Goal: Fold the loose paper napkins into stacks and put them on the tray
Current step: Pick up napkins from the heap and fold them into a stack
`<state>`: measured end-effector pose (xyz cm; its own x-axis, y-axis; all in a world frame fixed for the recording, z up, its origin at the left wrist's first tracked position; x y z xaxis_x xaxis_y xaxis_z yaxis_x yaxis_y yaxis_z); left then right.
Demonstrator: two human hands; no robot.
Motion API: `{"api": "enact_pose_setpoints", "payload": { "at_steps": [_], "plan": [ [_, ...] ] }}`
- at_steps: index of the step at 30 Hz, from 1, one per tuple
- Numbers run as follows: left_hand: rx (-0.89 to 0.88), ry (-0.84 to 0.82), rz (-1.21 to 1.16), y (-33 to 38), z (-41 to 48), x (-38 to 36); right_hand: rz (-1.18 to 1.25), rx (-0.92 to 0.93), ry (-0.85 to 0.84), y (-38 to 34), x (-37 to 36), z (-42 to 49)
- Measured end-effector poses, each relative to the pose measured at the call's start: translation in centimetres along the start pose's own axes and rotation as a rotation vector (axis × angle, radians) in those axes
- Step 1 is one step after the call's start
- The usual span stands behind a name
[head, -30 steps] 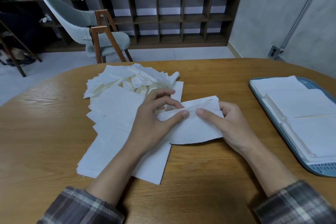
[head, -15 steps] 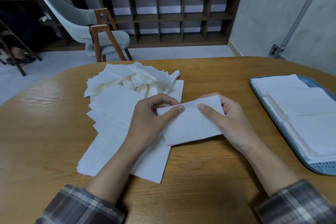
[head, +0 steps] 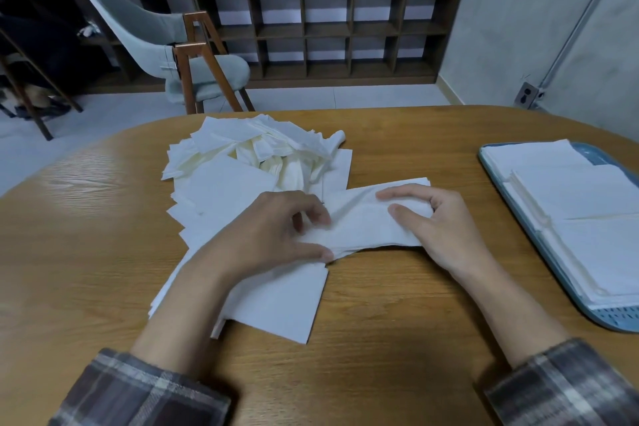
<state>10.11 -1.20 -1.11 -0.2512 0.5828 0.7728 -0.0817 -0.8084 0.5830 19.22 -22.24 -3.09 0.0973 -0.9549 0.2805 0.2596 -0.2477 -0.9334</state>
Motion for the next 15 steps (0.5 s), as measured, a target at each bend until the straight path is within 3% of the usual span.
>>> {"api": "enact_pose_setpoints", "payload": {
  "at_steps": [9,15],
  "plan": [
    [0.138,-0.230,-0.052,-1.0,-1.0,-1.8,-0.025,0.025,-0.008,0.0,-0.4,-0.1],
    [0.070,-0.154,-0.150,0.4,-0.7,-1.7,-0.018,0.032,0.015,-0.1,-0.2,0.0]
  ]
}}
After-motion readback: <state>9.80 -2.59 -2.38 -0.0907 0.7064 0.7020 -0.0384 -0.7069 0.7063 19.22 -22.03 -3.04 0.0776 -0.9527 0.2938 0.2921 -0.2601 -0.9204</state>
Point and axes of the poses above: each hand's wrist, its own z-axis towards the middle knuckle, its own x-axis out of the back of the hand, y = z × x, the point moved 9 cm from there along z, towards the middle knuckle, and after that the axes turned 14 degrees about y, right-handed, at the moved point
